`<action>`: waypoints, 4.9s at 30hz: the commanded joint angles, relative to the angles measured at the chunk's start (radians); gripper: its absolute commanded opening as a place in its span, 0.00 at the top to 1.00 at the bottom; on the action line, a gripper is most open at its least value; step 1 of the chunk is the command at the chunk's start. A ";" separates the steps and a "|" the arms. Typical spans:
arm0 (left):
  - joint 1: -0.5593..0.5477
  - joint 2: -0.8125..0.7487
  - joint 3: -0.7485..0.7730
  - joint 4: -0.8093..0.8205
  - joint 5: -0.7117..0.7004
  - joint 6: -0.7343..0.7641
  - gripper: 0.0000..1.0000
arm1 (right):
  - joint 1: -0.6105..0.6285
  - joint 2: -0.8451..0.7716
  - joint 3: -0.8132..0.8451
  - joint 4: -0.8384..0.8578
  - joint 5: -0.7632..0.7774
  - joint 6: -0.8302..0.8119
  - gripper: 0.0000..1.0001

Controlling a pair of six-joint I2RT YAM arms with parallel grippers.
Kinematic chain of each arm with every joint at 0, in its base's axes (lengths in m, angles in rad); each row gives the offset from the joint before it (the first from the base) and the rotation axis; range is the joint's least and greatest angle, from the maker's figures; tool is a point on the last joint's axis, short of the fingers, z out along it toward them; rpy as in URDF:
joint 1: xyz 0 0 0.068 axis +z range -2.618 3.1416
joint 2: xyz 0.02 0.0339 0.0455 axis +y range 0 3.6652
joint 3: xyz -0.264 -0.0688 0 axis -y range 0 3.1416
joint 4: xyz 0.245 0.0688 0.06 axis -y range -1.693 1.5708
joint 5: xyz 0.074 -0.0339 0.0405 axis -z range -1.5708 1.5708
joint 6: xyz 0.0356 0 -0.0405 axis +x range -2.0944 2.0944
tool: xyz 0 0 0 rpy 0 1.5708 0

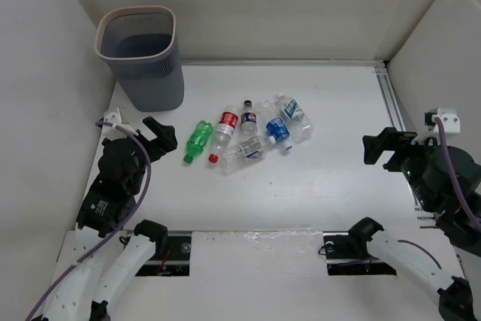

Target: Put the plastic bottles in the bin

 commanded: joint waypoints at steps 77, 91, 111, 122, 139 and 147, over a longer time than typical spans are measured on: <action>-0.161 0.503 0.285 0.364 0.649 -0.007 0.00 | -0.387 0.693 -0.155 0.723 -0.961 -0.036 0.98; -0.206 0.724 0.438 0.595 0.810 -0.036 0.00 | -0.131 0.510 -0.212 0.965 -1.215 0.122 0.96; -0.206 0.769 0.446 0.624 0.805 -0.030 0.81 | 0.044 0.645 -0.090 1.005 -1.078 0.153 0.93; -0.086 1.006 1.100 0.271 0.239 0.102 1.00 | -0.022 0.532 -0.191 0.928 -0.925 0.124 0.00; 0.316 1.408 1.437 0.279 -0.155 0.069 1.00 | -0.086 0.421 -0.326 0.807 -0.843 0.007 0.00; 0.316 1.450 1.497 0.268 -0.120 0.120 0.00 | -0.086 0.444 -0.343 0.750 -0.635 -0.013 0.00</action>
